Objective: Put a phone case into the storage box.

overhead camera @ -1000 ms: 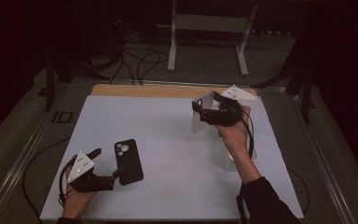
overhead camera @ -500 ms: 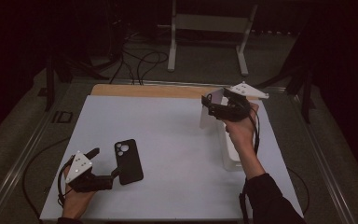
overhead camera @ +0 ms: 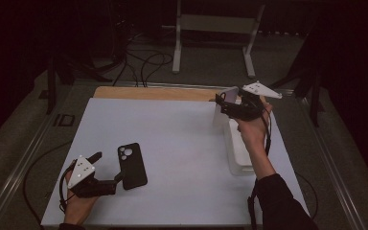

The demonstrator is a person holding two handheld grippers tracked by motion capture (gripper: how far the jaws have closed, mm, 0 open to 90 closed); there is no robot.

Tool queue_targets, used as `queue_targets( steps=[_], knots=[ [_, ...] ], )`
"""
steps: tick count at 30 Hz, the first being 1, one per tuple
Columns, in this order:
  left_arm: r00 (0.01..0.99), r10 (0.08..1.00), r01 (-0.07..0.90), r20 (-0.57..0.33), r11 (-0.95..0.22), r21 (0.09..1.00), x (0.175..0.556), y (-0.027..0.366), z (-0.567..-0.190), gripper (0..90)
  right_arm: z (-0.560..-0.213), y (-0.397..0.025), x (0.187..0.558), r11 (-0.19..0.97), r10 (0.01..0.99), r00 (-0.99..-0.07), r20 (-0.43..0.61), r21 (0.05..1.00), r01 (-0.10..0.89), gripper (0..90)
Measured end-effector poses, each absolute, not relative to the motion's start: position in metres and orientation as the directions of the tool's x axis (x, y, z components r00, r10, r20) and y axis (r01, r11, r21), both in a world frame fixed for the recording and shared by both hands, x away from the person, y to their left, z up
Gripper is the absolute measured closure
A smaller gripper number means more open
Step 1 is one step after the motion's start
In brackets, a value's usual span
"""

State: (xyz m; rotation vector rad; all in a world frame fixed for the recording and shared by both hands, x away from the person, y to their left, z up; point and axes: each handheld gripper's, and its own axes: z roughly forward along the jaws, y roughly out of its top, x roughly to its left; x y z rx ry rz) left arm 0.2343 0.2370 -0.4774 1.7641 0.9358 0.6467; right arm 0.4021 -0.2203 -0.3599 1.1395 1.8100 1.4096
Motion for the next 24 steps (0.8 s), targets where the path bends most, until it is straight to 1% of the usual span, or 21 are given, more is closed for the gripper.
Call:
queue_targets(
  steps=[13, 24],
  knots=[
    [0.559, 0.829, 0.298, 0.005, -0.206, 0.932, 0.234, 0.236, -0.477, 0.0, -0.361, -0.234, 0.413, 0.075, 0.910, -0.410, 0.054, 0.953, 0.293, 16.7],
    [0.557, 0.830, 0.298, 0.006, -0.206, 0.932, 0.233, 0.236, -0.477, 0.0, -0.360, -0.240, 0.419, 0.081, 0.928, -0.372, 0.030, 0.956, 0.281, 16.8]
  ],
)
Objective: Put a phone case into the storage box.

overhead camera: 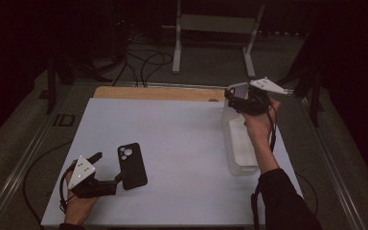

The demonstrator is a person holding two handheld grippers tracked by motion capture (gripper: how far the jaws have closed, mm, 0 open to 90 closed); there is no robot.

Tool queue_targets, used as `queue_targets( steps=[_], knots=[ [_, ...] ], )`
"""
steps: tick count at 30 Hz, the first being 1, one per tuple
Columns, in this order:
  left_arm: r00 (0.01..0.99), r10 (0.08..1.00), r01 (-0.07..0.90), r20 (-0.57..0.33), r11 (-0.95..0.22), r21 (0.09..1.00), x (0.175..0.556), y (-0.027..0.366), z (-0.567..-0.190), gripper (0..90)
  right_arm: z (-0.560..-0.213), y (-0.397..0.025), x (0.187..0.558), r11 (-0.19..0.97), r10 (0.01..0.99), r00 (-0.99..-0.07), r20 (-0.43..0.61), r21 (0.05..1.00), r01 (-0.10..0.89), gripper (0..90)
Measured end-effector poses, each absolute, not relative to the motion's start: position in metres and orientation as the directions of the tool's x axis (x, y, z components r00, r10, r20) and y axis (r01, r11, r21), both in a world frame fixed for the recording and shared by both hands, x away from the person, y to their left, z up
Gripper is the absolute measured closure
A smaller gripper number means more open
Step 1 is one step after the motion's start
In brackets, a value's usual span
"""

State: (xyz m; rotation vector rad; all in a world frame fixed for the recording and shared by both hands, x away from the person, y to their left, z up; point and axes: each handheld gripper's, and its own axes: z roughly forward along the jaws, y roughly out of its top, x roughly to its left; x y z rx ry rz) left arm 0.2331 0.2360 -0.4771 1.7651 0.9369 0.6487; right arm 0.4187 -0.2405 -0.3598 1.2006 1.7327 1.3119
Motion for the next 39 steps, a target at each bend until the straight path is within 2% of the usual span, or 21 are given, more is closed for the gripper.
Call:
queue_targets(
  steps=[24, 39],
  knots=[
    [0.559, 0.829, 0.301, 0.004, -0.207, 0.931, 0.233, 0.236, -0.478, 0.0, -0.363, -0.252, 0.438, 0.075, 0.961, -0.278, 0.007, 0.955, 0.287, 16.8],
    [0.557, 0.831, 0.302, 0.001, -0.204, 0.931, 0.233, 0.236, -0.477, 0.0, -0.371, -0.256, 0.456, 0.043, 0.978, -0.206, 0.027, 0.943, 0.330, 16.8]
  ],
)
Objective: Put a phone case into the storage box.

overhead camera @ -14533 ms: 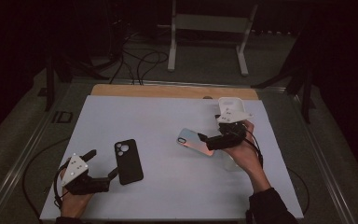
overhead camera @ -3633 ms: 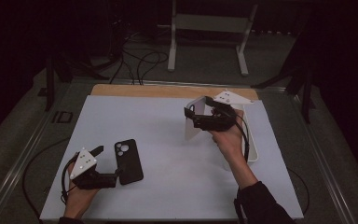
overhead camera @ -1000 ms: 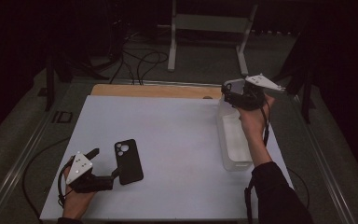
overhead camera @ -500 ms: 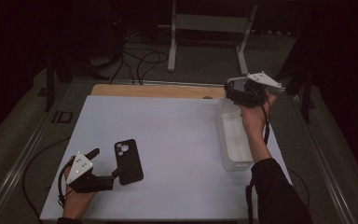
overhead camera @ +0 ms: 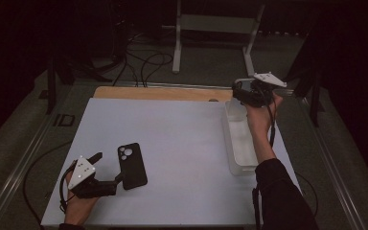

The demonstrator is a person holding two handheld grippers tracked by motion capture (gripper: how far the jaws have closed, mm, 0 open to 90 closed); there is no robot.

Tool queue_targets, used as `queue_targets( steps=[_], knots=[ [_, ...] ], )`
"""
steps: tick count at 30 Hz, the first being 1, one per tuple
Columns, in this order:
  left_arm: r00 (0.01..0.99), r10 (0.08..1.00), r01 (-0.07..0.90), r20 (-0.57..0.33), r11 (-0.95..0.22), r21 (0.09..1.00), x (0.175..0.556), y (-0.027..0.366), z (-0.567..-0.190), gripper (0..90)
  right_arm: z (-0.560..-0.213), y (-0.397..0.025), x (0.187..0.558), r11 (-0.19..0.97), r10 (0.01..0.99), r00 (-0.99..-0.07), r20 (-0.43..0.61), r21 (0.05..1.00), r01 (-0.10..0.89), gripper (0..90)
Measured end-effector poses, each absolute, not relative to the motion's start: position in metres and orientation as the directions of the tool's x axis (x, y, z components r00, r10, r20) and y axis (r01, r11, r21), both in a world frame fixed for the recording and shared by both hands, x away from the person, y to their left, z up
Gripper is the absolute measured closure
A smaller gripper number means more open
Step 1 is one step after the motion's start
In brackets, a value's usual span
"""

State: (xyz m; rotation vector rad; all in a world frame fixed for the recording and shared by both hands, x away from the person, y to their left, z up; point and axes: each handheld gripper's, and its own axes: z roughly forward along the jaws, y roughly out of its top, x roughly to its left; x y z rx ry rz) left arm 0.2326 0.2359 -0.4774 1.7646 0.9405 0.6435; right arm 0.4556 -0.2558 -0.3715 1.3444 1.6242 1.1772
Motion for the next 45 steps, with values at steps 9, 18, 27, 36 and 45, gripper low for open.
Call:
queue_targets(
  steps=[9, 18, 27, 36, 45],
  knots=[
    [0.559, 0.829, 0.301, 0.001, -0.204, 0.932, 0.232, 0.235, -0.477, 0.0, -0.383, -0.258, 0.466, 0.028, 0.983, -0.177, 0.041, 0.928, 0.371, 16.7],
    [0.559, 0.829, 0.300, 0.001, -0.203, 0.932, 0.232, 0.236, -0.477, 0.0, -0.391, -0.258, 0.472, 0.024, 0.986, -0.161, 0.044, 0.917, 0.399, 16.7],
    [0.559, 0.829, 0.300, 0.000, -0.203, 0.932, 0.232, 0.236, -0.478, 0.0, -0.399, -0.257, 0.476, 0.045, 0.988, -0.156, 0.024, 0.904, 0.425, 16.7],
    [0.559, 0.829, 0.301, 0.002, -0.206, 0.931, 0.232, 0.236, -0.478, 0.0, -0.407, -0.258, 0.480, 0.039, 0.988, -0.150, 0.034, 0.890, 0.455, 16.6],
    [0.562, 0.827, 0.302, 0.006, -0.212, 0.930, 0.232, 0.235, -0.478, 0.0, -0.418, -0.258, 0.483, 0.037, 0.988, -0.148, 0.042, 0.869, 0.493, 16.6]
  ],
)
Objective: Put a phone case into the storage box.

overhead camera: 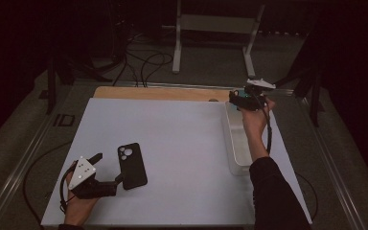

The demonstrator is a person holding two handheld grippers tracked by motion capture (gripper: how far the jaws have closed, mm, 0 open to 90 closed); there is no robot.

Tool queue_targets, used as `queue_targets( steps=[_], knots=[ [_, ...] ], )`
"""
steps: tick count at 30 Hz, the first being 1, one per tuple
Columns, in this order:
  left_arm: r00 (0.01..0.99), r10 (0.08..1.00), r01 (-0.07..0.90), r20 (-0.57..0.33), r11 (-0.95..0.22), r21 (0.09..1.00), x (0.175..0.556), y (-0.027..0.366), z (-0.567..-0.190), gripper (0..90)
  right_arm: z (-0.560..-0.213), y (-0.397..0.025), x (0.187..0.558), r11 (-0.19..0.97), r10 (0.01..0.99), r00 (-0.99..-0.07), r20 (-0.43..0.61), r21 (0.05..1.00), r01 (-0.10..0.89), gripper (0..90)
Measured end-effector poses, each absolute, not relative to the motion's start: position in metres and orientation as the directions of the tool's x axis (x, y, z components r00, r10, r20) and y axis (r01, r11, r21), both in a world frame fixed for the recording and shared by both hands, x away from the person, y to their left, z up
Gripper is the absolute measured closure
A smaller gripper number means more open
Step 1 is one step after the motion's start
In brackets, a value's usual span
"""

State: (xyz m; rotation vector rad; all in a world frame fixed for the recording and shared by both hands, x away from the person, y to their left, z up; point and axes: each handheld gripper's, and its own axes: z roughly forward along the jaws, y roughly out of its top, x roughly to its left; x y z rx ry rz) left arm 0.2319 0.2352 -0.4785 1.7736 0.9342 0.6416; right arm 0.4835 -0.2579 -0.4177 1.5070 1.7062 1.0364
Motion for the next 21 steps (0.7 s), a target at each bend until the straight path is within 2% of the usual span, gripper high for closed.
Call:
queue_targets(
  steps=[13, 21],
  knots=[
    [0.564, 0.826, 0.302, 0.008, -0.215, 0.929, 0.232, 0.235, -0.479, 0.0, -0.432, -0.256, 0.489, 0.027, 0.990, -0.135, 0.052, 0.848, 0.529, 16.5],
    [0.564, 0.825, 0.303, 0.008, -0.216, 0.928, 0.231, 0.235, -0.479, 0.0, -0.437, -0.255, 0.492, 0.048, 0.992, -0.125, 0.024, 0.843, 0.535, 16.5]
  ],
)
